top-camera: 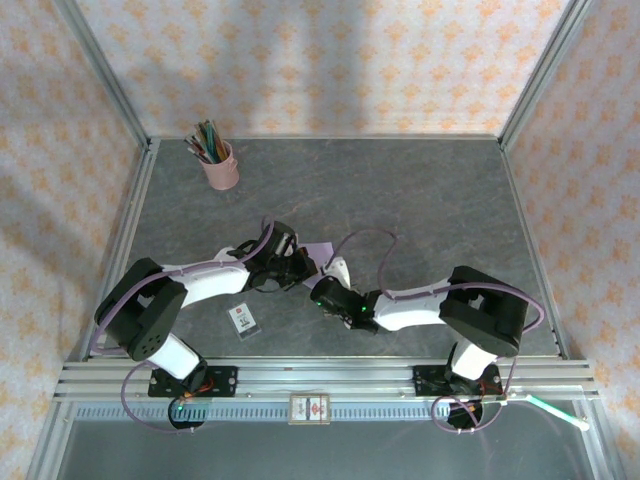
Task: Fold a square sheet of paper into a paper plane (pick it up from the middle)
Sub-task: Fourth fold the wing at the center of the table.
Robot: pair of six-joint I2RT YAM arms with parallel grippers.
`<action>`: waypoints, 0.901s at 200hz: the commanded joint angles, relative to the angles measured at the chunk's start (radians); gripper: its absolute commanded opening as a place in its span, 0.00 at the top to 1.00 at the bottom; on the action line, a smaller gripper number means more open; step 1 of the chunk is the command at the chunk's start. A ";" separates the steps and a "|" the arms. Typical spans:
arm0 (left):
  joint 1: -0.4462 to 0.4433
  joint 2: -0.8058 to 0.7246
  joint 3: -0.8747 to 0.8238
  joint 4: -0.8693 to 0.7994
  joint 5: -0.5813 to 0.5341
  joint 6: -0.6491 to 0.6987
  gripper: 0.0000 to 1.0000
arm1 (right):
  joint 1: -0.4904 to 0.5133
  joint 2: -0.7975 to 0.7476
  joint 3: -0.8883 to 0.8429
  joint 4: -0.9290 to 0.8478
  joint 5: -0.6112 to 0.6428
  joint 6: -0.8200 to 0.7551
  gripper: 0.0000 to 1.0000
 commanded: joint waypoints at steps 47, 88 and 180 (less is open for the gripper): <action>-0.008 0.030 0.008 -0.025 0.026 0.025 1.00 | 0.004 0.003 0.037 -0.016 0.083 -0.023 0.68; -0.007 0.041 0.017 -0.036 0.026 0.041 1.00 | 0.006 0.006 0.034 -0.023 0.096 -0.029 0.78; 0.014 -0.048 0.095 -0.173 -0.064 0.151 0.68 | -0.015 -0.106 -0.049 0.034 0.000 -0.056 1.00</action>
